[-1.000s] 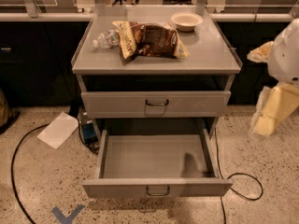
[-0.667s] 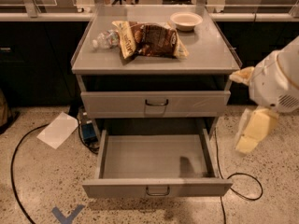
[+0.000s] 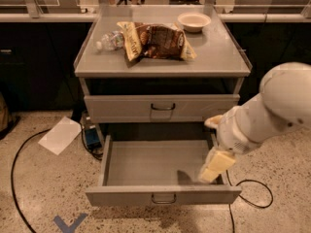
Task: Close middle drawer
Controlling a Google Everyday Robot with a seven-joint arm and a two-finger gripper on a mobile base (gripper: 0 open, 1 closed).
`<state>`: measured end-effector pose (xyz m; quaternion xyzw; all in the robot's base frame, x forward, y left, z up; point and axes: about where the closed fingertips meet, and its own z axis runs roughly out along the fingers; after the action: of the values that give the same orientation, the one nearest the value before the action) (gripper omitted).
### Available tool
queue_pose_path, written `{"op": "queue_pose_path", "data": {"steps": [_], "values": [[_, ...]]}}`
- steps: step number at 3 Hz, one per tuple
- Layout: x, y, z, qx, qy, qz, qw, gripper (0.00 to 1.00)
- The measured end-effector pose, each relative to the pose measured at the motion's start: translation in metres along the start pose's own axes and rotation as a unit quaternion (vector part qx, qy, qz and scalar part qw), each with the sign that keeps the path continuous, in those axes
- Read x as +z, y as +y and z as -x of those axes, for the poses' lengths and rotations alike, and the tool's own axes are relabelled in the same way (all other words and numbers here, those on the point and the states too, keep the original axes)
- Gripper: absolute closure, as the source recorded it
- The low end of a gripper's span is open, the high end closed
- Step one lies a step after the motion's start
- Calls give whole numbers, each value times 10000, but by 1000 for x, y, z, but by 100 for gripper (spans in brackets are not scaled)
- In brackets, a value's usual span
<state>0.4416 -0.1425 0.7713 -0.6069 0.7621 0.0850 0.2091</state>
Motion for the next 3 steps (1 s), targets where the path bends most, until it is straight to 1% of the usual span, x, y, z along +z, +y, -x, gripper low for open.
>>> {"op": "queue_pose_path", "data": {"steps": [1, 3], "values": [[3, -6, 1, 9, -47, -139, 9999, 41], [3, -5, 1, 8, -42, -126, 9999, 87]]}}
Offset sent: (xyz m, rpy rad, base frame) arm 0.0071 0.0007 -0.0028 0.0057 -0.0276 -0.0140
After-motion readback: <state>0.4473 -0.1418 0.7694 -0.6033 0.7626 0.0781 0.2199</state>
